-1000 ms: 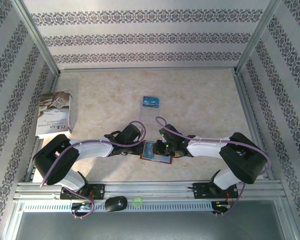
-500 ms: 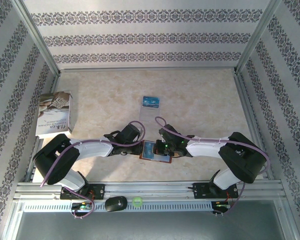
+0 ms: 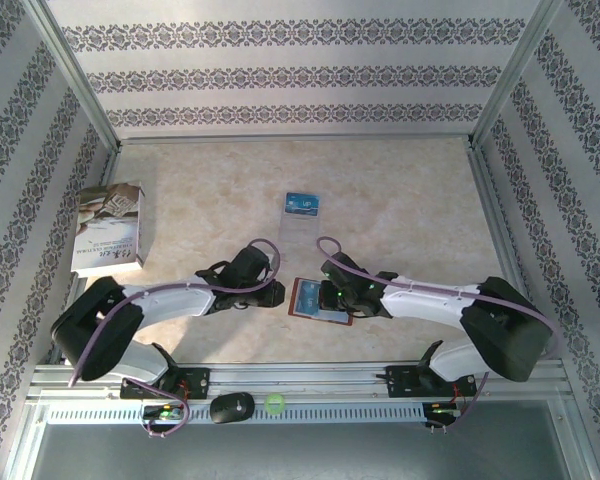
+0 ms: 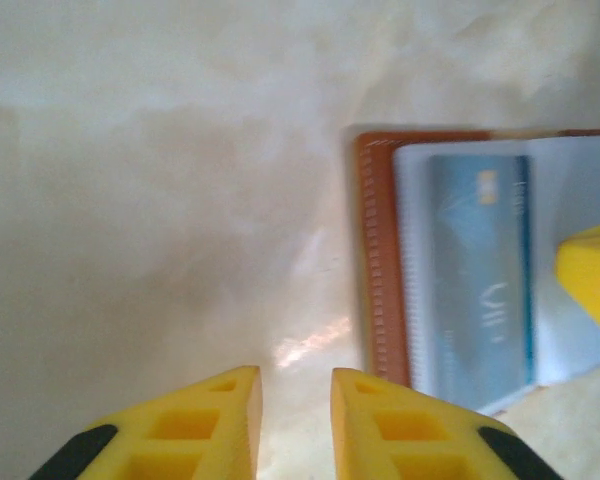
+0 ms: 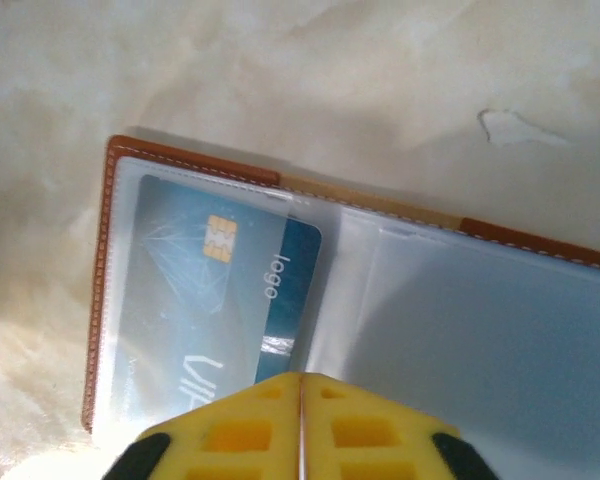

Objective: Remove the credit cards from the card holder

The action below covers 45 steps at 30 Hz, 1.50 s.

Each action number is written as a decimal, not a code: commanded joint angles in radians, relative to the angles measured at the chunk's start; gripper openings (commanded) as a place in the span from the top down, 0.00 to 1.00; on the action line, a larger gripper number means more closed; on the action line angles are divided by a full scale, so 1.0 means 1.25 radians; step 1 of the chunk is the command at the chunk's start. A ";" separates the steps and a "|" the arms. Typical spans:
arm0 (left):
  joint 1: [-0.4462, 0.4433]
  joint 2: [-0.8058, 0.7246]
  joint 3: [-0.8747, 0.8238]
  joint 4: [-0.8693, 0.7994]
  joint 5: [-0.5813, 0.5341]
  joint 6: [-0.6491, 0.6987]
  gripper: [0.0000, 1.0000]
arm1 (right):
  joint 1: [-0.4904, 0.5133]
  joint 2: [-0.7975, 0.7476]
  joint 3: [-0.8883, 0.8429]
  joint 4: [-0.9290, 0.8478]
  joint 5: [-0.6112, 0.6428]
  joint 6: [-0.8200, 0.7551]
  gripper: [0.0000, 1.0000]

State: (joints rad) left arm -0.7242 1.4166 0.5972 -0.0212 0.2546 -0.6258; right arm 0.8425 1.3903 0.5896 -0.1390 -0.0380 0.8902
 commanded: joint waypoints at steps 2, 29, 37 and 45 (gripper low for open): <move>0.002 -0.038 0.029 -0.005 0.001 0.031 0.70 | 0.012 -0.059 0.011 -0.015 0.033 -0.055 0.83; -0.062 0.160 0.124 0.025 -0.037 0.065 0.89 | 0.005 -0.048 -0.028 0.047 -0.104 -0.055 0.82; -0.074 0.140 0.154 0.032 0.003 0.060 0.84 | -0.002 -0.055 -0.032 0.047 -0.096 -0.050 0.82; -0.074 0.196 0.144 0.043 -0.023 0.053 0.89 | -0.001 -0.042 -0.037 0.065 -0.122 -0.041 0.81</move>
State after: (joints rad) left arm -0.8059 1.6424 0.7769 0.0154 0.2497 -0.5510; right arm 0.8463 1.3289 0.5575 -0.0803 -0.1665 0.8257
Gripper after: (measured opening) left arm 0.117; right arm 0.187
